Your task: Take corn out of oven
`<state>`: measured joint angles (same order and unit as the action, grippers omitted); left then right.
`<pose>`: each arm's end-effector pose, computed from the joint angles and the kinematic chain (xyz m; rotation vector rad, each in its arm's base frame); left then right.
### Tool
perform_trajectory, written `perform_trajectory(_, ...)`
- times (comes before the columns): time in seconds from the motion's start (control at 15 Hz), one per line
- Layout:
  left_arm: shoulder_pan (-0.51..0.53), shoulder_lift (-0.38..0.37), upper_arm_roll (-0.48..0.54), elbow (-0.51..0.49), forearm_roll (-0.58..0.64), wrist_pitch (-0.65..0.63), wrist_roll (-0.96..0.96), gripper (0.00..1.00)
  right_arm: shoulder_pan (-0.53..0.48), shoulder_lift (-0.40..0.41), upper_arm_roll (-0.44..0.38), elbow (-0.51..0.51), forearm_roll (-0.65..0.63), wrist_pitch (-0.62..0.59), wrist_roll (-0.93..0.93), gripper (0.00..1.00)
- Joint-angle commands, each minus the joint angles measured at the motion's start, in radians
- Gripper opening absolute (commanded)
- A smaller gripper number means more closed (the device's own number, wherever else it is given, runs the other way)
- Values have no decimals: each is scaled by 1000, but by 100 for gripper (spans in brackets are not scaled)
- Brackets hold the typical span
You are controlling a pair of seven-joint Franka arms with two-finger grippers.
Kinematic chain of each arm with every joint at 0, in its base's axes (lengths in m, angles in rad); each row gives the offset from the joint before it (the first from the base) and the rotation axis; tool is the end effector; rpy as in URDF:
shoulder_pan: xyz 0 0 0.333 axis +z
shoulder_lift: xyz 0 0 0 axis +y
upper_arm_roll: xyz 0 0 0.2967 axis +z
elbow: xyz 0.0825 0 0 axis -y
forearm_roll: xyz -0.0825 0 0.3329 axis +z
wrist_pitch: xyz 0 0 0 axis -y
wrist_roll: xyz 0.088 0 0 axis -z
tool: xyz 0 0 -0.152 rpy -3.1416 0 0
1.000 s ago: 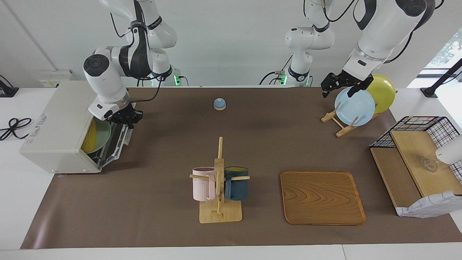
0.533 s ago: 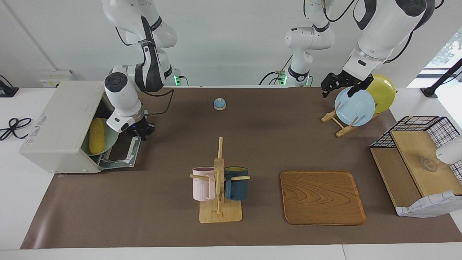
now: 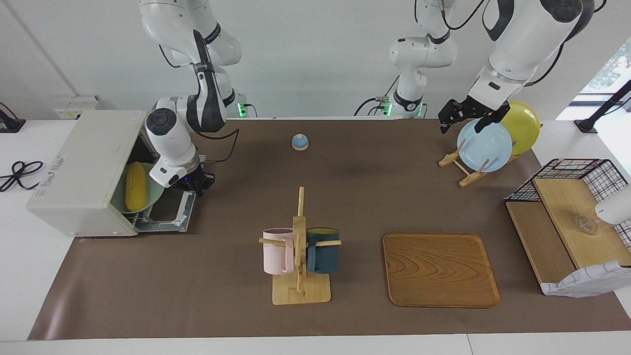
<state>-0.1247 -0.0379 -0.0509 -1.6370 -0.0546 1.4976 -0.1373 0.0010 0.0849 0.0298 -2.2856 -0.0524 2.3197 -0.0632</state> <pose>0.4695 -0.0925 0.5457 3.1002 -0.0611 -0.1684 0.4786 0.0121 0.2842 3.0998 0.2027 -0.0796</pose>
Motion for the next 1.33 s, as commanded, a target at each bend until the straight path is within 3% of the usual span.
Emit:
perform_trajectory(0.0,10,-5,-7,5,15,-8,5,100,40,3,-18,12,14,15,48,0)
perform_trajectory(0.2,10,-7,-7,5,15,-10,5,100,76,1,-18,31,14,0,62,0)
perform_trajectory(0.4,10,-7,-7,5,15,-8,5,100,53,-8,-25,139,13,-206,66,0)
perform_trajectory(0.73,10,-7,-7,5,15,-10,5,100,-22,-62,-41,229,-62,-396,62,28)
perform_trajectory(0.93,10,-7,-7,5,15,-10,5,100,-90,-74,-36,200,-104,-379,37,30)
perform_trajectory(1.27,10,-5,-7,5,15,-8,5,100,-91,-100,-36,111,-103,-267,10,29)
